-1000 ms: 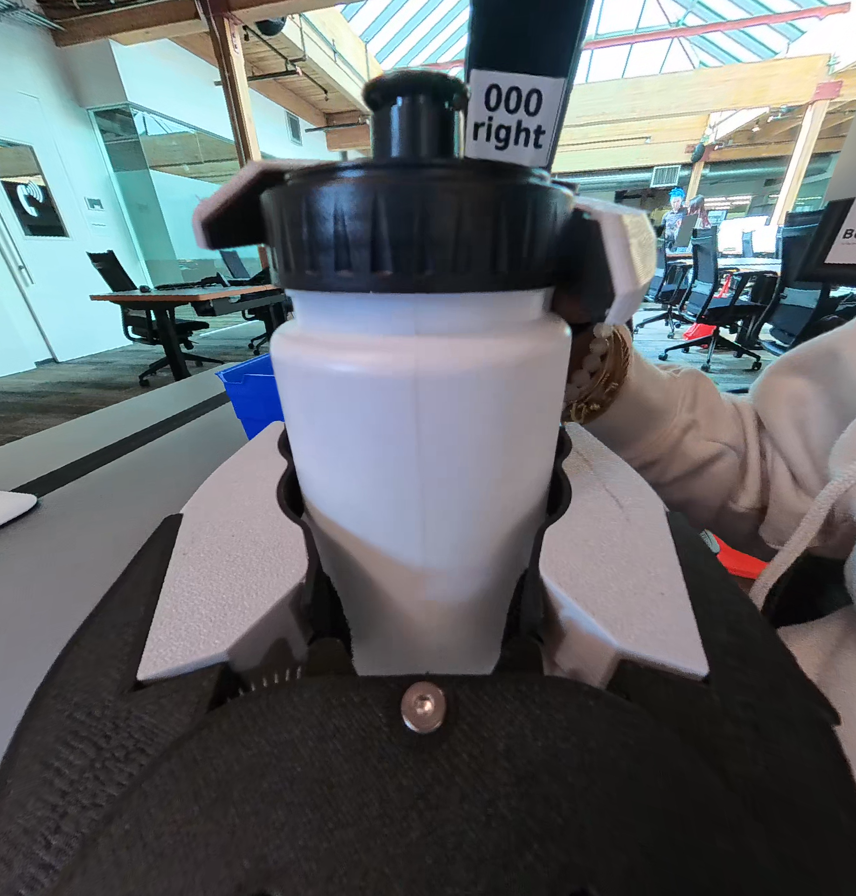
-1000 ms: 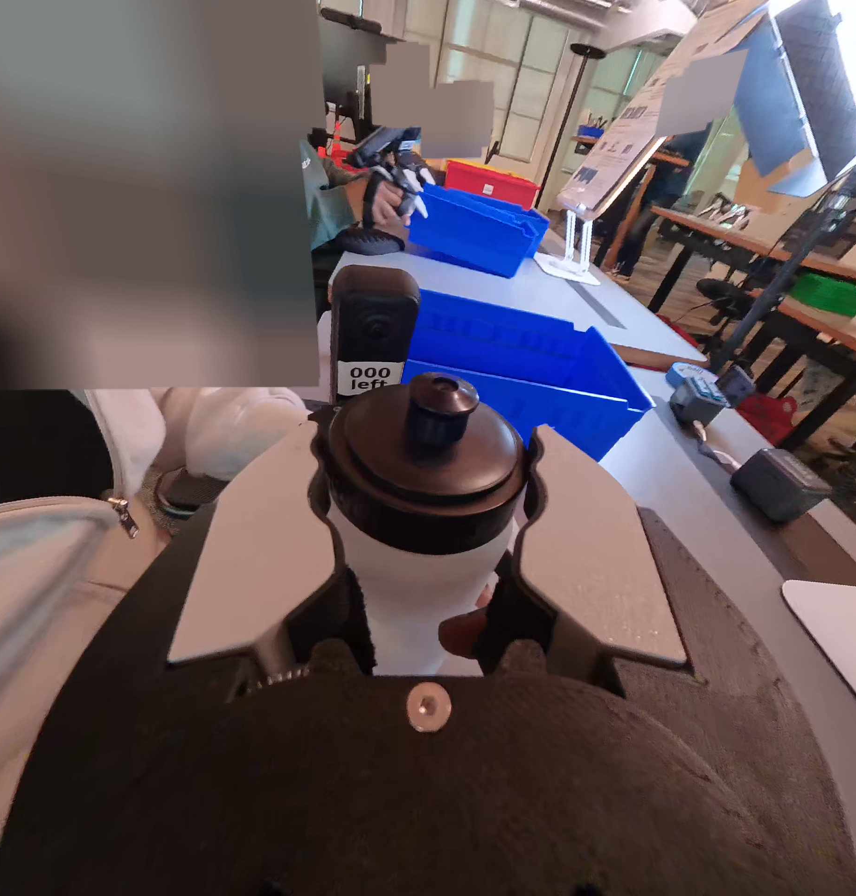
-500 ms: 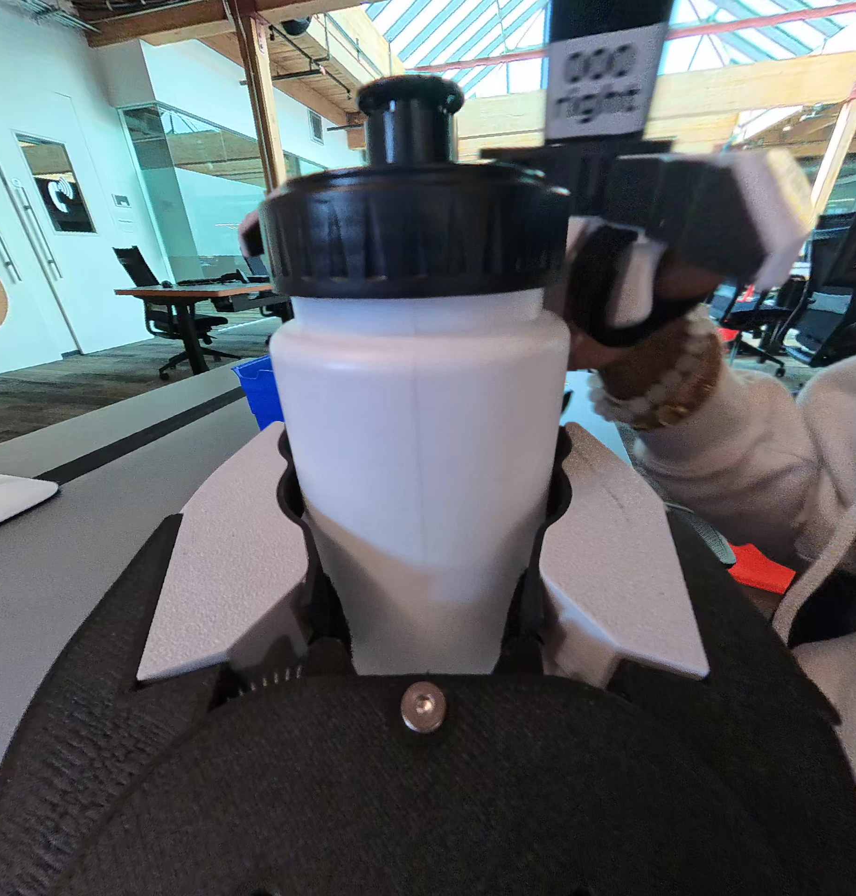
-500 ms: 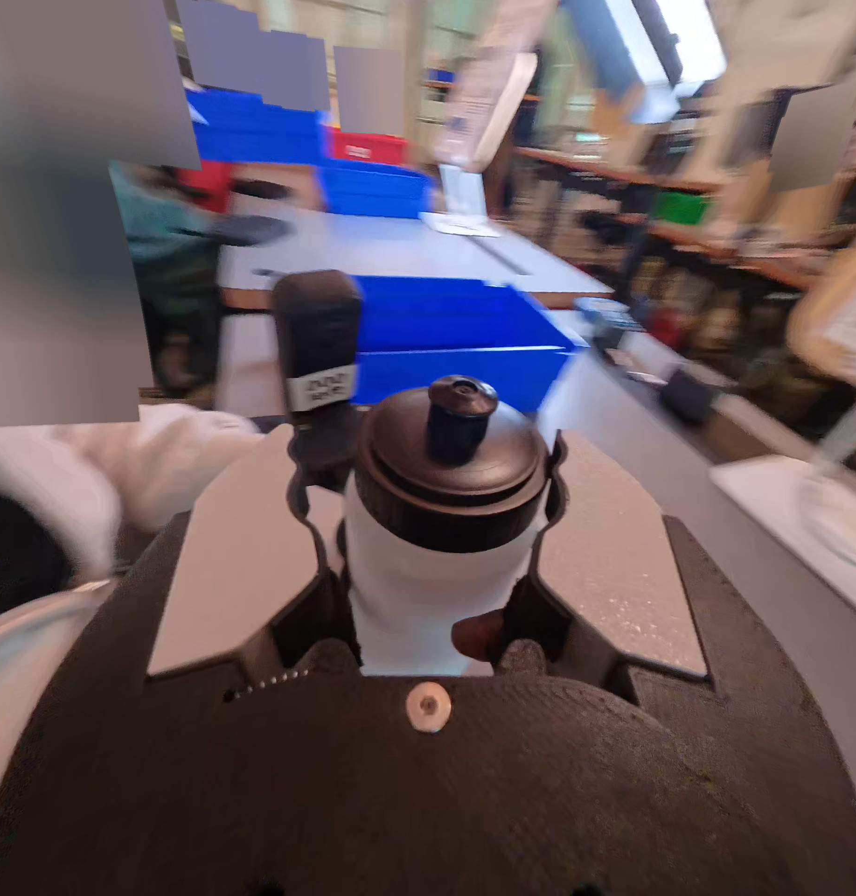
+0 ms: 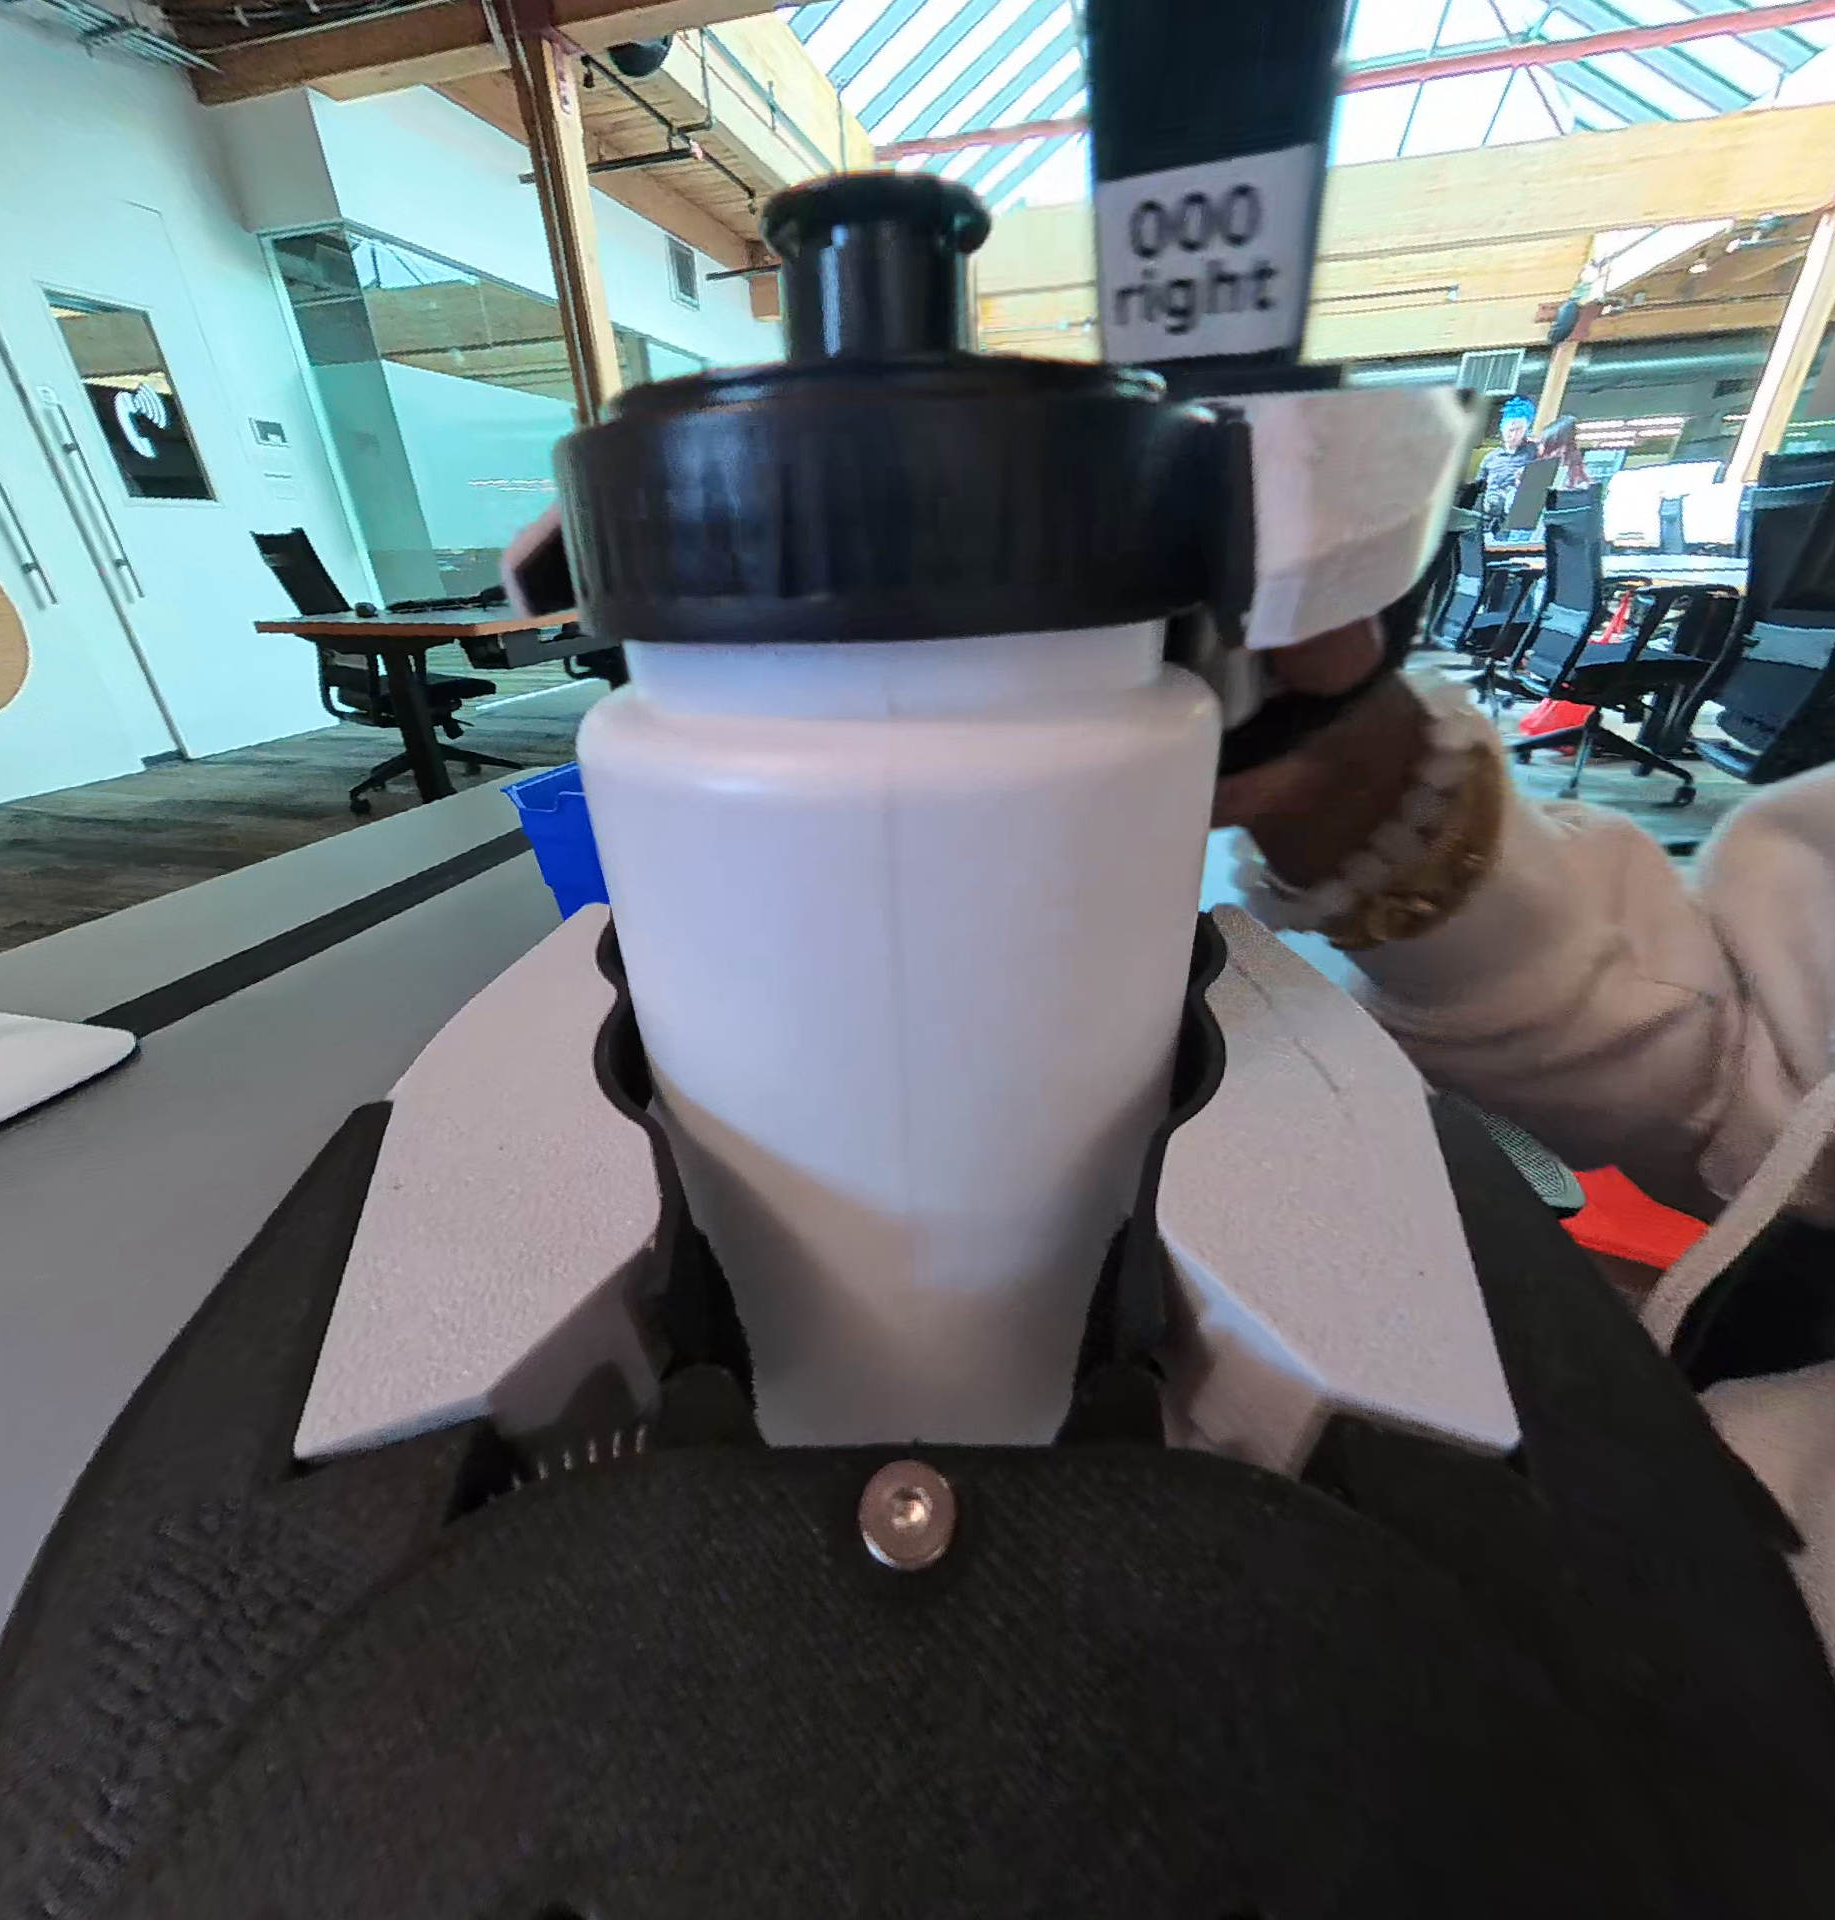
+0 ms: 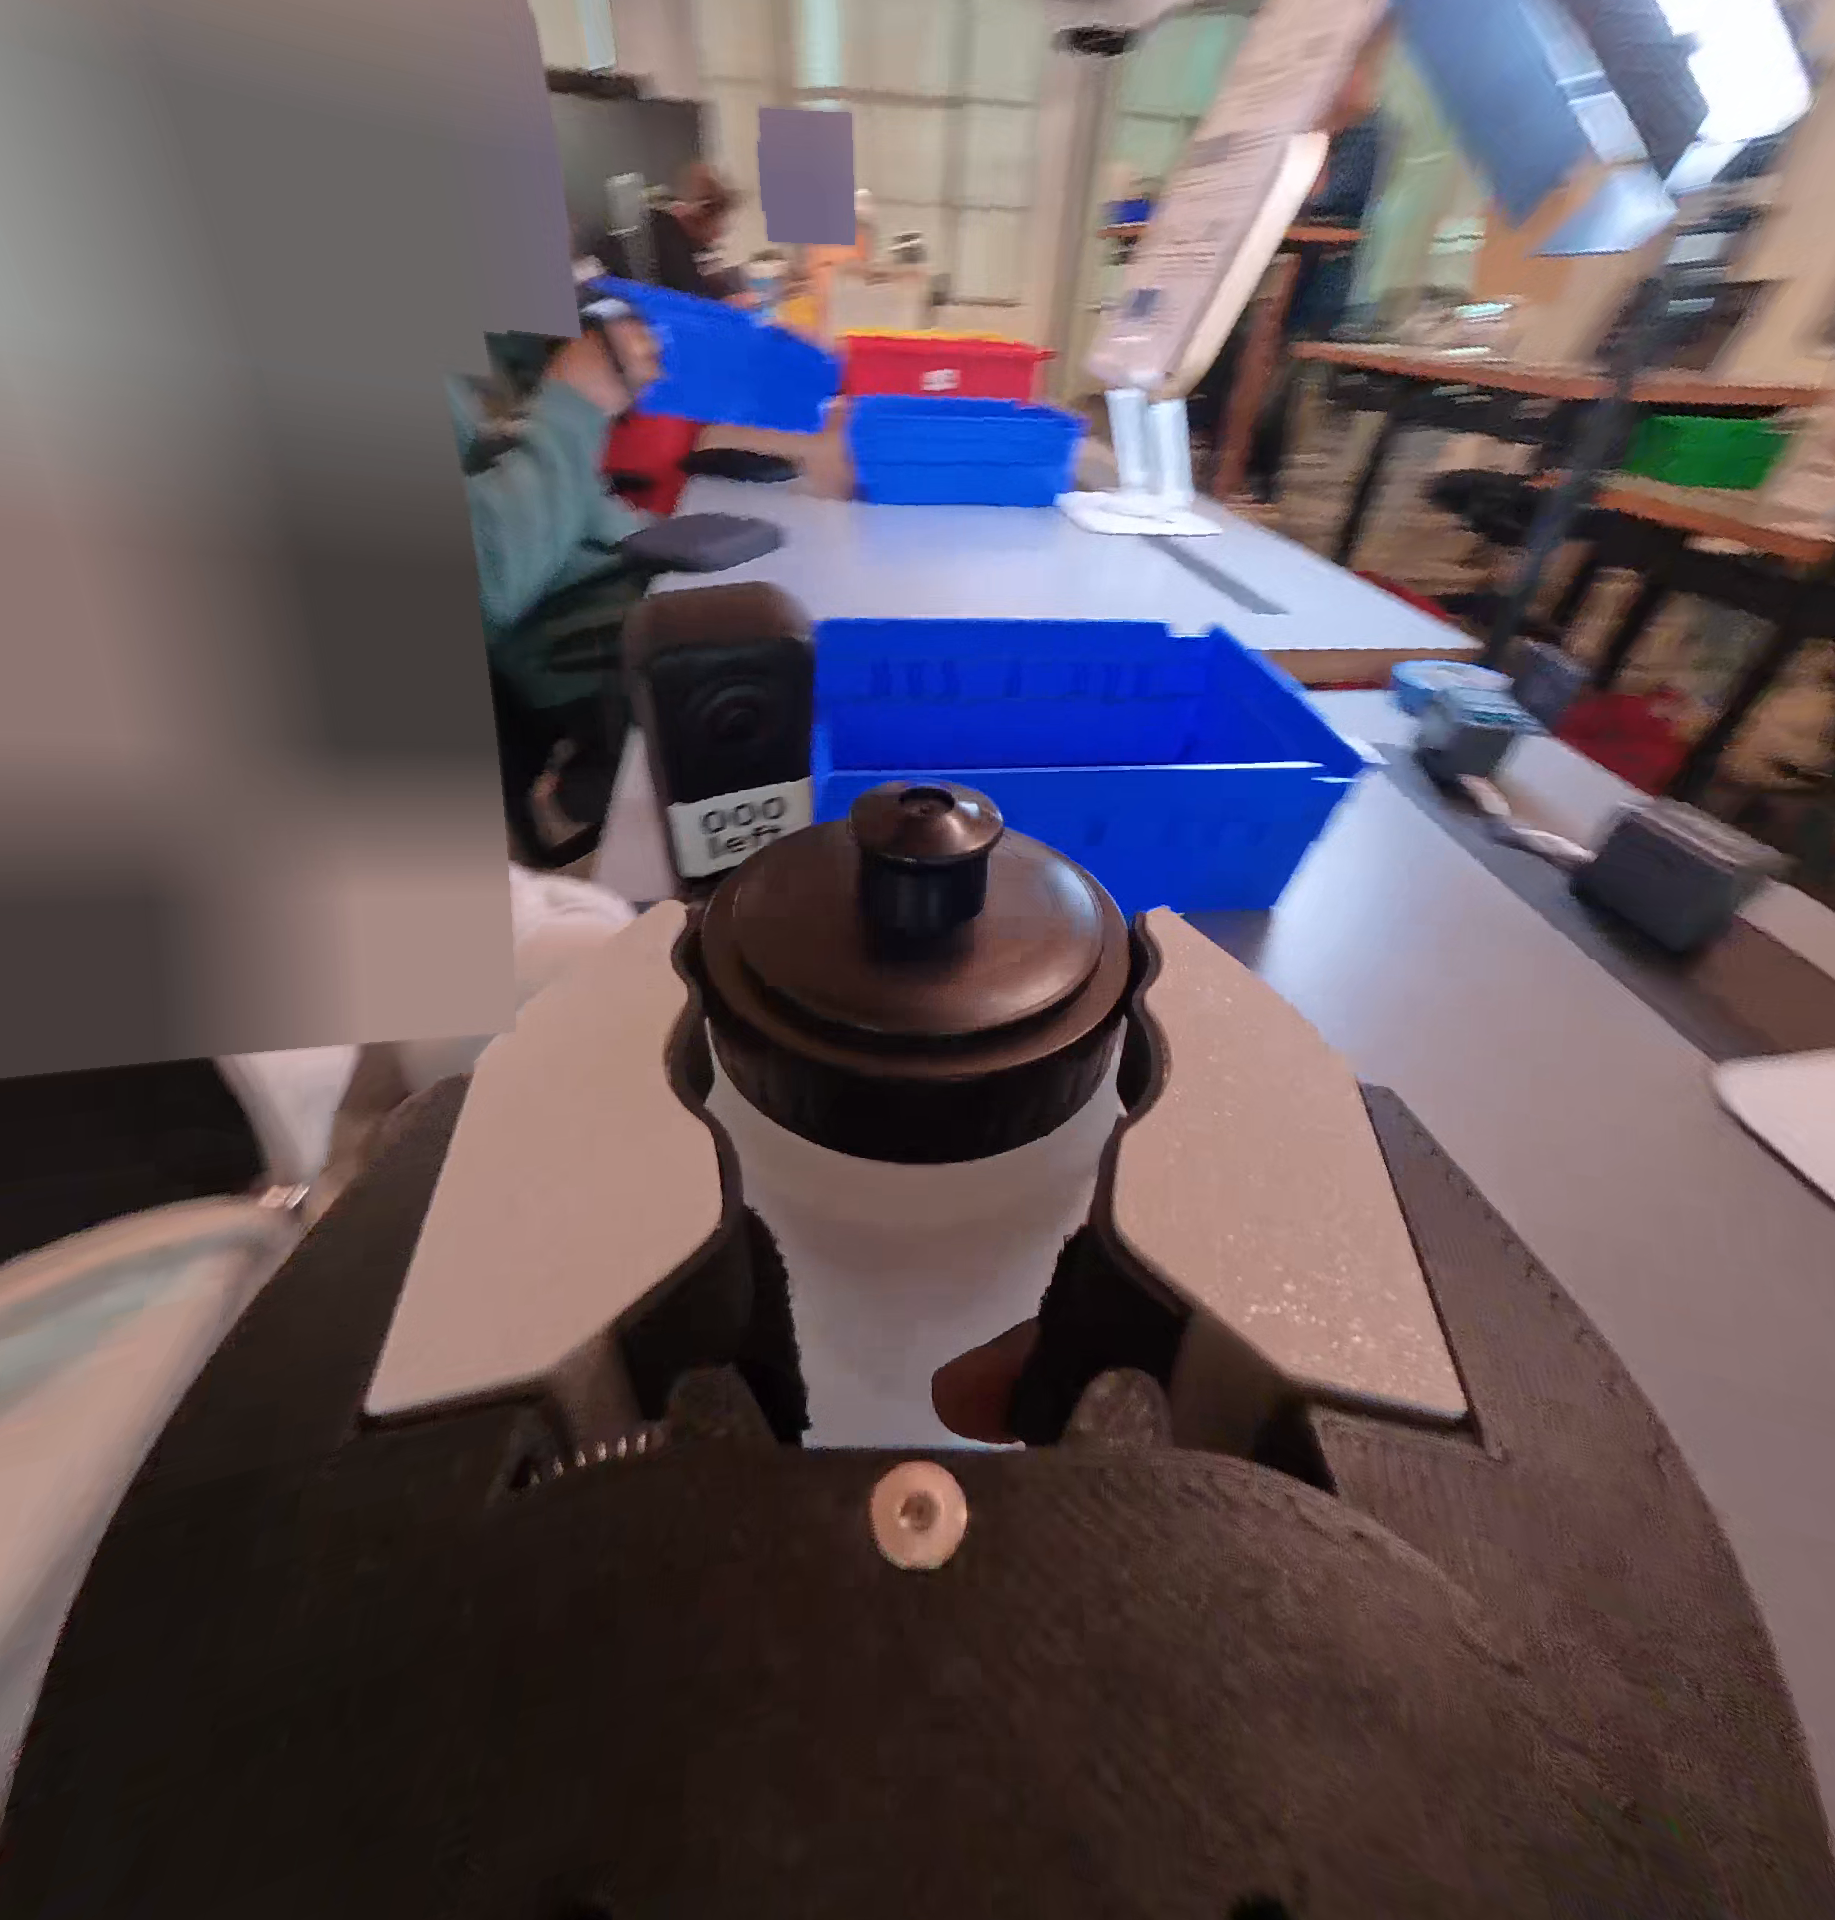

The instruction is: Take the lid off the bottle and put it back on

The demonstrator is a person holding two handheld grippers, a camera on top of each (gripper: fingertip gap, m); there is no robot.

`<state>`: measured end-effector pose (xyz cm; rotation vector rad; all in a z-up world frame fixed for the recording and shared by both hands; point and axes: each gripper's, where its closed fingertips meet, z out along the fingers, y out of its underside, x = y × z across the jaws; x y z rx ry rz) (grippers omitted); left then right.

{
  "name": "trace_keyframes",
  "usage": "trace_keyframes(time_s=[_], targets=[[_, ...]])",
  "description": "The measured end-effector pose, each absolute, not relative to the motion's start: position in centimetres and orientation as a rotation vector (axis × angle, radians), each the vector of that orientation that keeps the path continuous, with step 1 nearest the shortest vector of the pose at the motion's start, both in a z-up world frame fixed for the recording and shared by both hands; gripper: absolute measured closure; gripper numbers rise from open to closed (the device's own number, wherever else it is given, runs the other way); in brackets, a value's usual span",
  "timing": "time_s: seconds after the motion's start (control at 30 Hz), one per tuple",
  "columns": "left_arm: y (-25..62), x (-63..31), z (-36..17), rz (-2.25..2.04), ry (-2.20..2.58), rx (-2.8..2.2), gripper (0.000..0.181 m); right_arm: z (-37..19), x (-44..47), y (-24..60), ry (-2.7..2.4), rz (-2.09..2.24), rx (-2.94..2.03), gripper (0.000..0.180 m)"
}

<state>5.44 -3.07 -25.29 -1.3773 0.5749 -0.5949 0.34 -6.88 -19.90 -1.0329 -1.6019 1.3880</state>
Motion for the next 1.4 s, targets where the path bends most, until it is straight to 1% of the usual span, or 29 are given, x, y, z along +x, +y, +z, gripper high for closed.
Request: trace_keyframes(time_s=[0.13, 0.2, 0.23, 0.27, 0.37, 0.43, 0.53, 0.57, 0.6, 0.67, 0.8, 0.87, 1.0, 1.07, 1.13, 1.23, 1.3, 1.4], targets=[[-3.0, 5.4, -25.3, -0.589, 0.567, -1.386, 0.081, -19.8, 0.1, -5.8, -1.267, 1.17, -1.218, 0.102], [-3.1, 5.4, -25.3, -0.588, 0.573, -1.382, 0.081, -19.7, 0.2, -5.9, -1.246, 1.125, -1.231, 0.102], [-3.1, 5.5, -25.3, -0.592, 0.575, -1.381, 0.081, -19.7, 0.2, -6.1, -1.288, 1.149, -1.21, 0.1], [-3.1, 5.5, -25.3, -0.602, 0.578, -1.379, 0.081, -19.3, 0.3, -6.6, -1.342, 1.219, -1.155, 0.089], [-3.2, 5.6, -25.3, -0.633, 0.593, -1.374, 0.081, -18.3, 1.1, -7.9, -1.523, 1.508, -1.005, 0.082], [-3.3, 5.7, -25.3, -0.639, 0.603, -1.368, 0.081, -18.5, 1.5, -7.9, -1.643, 1.58, -0.914, 0.078], [-3.4, 5.7, -25.3, -0.643, 0.61, -1.364, 0.081, -20.0, 1.0, -7.9, -1.817, 1.516, -0.796, 0.086], [-3.5, 5.8, -25.3, -0.645, 0.615, -1.361, 0.081, -20.4, 1.0, -8.5, -1.876, 1.512, -0.751, 0.085], [-3.6, 5.9, -25.3, -0.646, 0.625, -1.356, 0.081, -20.5, 0.9, -8.9, -1.891, 1.515, -0.718, 0.082], [-3.8, 6.1, -25.3, -0.644, 0.635, -1.353, 0.081, -20.2, 0.5, -8.7, -1.849, 1.52, -0.711, 0.097], [-3.8, 6.1, -25.3, -0.639, 0.622, -1.36, 0.081, -19.8, 0.4, -8.6, -1.713, 1.566, -0.791, 0.099], [-3.5, 5.9, -25.3, -0.62, 0.598, -1.371, 0.081, -19.8, -0.1, -8.0, -1.599, 1.481, -0.892, 0.099], [-3.2, 5.7, -25.3, -0.587, 0.573, -1.379, 0.081, -20.0, -0.4, -6.4, -1.329, 1.118, -1.185, 0.099], [-3.3, 5.8, -25.3, -0.588, 0.582, -1.373, 0.081, -20.0, -0.3, -6.3, -1.268, 1.022, -1.219, 0.099], [-3.3, 5.7, -25.2, -0.6, 0.576, -1.372, 0.081, -20.1, -0.1, -6.5, -1.338, 1.063, -1.192, 0.095], [-3.3, 5.8, -25.2, -0.622, 0.587, -1.369, 0.081, -19.3, 0.4, -7.6, -1.492, 1.351, -1.087, 0.086], [-3.4, 5.9, -25.2, -0.632, 0.598, -1.362, 0.081, -18.5, 0.9, -7.3, -1.549, 1.466, -0.993, 0.089], [-3.5, 6.0, -25.2, -0.64, 0.607, -1.358, 0.081, -18.8, 0.8, -7.4, -1.69, 1.524, -0.888, 0.094]])
